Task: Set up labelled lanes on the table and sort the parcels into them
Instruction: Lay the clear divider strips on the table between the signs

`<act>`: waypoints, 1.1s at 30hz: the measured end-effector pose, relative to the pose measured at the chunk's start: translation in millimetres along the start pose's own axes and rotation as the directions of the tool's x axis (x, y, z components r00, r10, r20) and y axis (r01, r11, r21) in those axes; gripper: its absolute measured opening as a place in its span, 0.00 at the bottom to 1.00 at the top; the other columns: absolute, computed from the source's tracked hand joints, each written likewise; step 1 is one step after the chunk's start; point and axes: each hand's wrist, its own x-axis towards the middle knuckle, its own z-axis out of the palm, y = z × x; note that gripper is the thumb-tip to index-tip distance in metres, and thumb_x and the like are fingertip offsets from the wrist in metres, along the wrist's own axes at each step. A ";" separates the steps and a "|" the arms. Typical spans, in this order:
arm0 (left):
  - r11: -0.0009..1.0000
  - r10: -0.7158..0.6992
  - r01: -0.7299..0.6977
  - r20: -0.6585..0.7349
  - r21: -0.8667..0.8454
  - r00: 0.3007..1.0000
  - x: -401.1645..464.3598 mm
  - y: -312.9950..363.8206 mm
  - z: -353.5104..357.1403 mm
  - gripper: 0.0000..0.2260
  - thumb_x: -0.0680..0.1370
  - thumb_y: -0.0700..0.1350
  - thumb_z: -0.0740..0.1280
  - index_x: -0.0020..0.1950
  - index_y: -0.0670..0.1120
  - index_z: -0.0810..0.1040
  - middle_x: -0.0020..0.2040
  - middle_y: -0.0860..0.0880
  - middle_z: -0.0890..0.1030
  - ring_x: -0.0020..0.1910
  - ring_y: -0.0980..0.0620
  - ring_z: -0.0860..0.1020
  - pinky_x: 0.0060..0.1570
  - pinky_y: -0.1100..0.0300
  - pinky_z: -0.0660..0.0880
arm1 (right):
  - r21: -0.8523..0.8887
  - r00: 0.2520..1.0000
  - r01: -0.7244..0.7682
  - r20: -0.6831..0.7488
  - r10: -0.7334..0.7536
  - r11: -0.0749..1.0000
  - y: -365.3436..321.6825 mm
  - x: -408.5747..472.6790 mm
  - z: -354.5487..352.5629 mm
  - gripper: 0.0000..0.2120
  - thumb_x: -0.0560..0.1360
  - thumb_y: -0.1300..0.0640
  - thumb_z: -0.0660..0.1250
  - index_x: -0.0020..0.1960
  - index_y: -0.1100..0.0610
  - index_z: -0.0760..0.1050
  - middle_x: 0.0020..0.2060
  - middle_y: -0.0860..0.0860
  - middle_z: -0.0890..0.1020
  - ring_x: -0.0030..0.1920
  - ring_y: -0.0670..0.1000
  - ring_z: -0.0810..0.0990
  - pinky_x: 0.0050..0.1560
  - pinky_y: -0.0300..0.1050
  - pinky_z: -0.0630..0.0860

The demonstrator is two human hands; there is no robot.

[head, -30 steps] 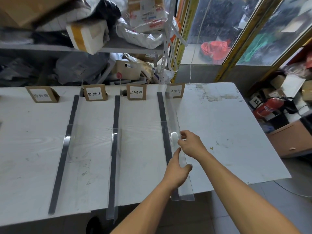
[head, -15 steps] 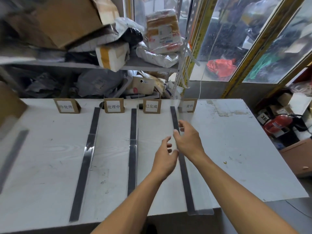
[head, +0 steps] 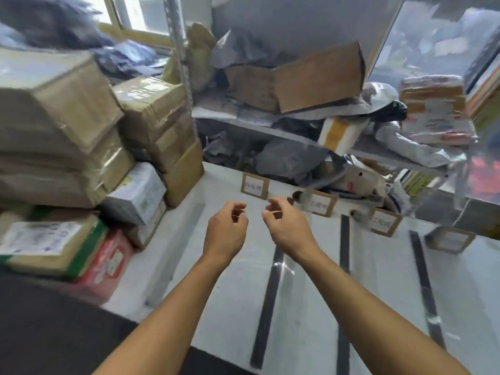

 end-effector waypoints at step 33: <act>0.954 0.065 -0.067 0.018 0.292 0.998 44.9 -54.5 -142.7 0.18 0.83 0.42 0.55 0.74 0.52 0.65 0.51 0.46 0.79 0.45 0.47 0.74 0.43 0.53 0.71 | 0.005 0.864 -0.308 0.420 0.277 0.951 -46.9 23.7 193.5 0.28 0.82 0.39 0.51 0.74 0.55 0.67 0.71 0.55 0.73 0.68 0.58 0.74 0.69 0.59 0.71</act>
